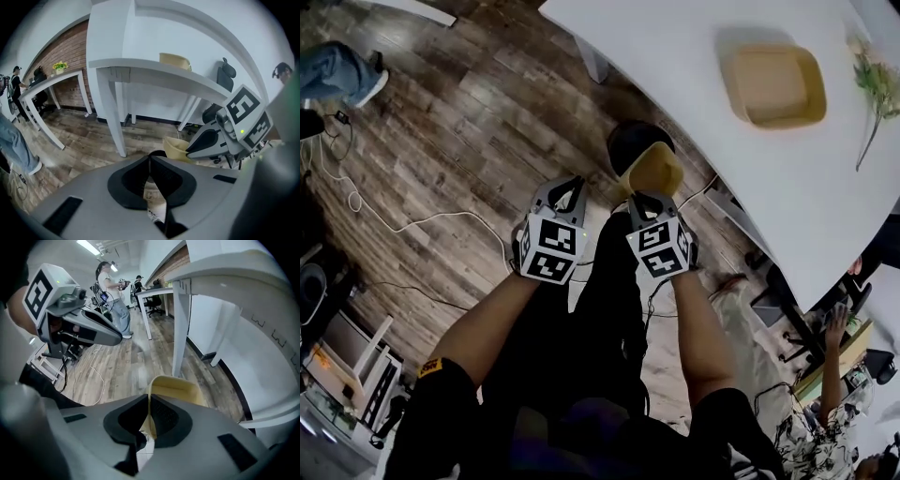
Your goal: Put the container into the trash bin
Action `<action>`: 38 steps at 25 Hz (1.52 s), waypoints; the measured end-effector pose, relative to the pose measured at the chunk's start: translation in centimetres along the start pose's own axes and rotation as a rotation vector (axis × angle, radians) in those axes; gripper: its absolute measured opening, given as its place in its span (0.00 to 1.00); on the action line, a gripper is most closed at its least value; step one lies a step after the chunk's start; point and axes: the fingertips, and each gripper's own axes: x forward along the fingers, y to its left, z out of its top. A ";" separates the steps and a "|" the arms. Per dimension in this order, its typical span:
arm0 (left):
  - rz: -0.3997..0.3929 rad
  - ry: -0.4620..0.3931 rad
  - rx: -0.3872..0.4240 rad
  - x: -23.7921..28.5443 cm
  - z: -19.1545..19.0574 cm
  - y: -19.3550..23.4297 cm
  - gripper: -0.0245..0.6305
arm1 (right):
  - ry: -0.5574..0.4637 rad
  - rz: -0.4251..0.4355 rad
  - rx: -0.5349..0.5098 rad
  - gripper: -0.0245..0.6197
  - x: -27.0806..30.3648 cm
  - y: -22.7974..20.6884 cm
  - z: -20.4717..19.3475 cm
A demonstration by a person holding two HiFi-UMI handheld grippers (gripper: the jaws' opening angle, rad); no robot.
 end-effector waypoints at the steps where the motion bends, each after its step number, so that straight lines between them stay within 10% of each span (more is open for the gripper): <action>1: 0.000 0.002 -0.001 0.9 -0.2 -0.1 0.05 | 0.003 0.001 0.005 0.09 0.9 -0.6 -0.5; 38: 0.009 0.062 -0.084 9.4 -4.7 1.3 0.05 | 0.082 -0.002 0.089 0.15 14.1 -8.5 -5.8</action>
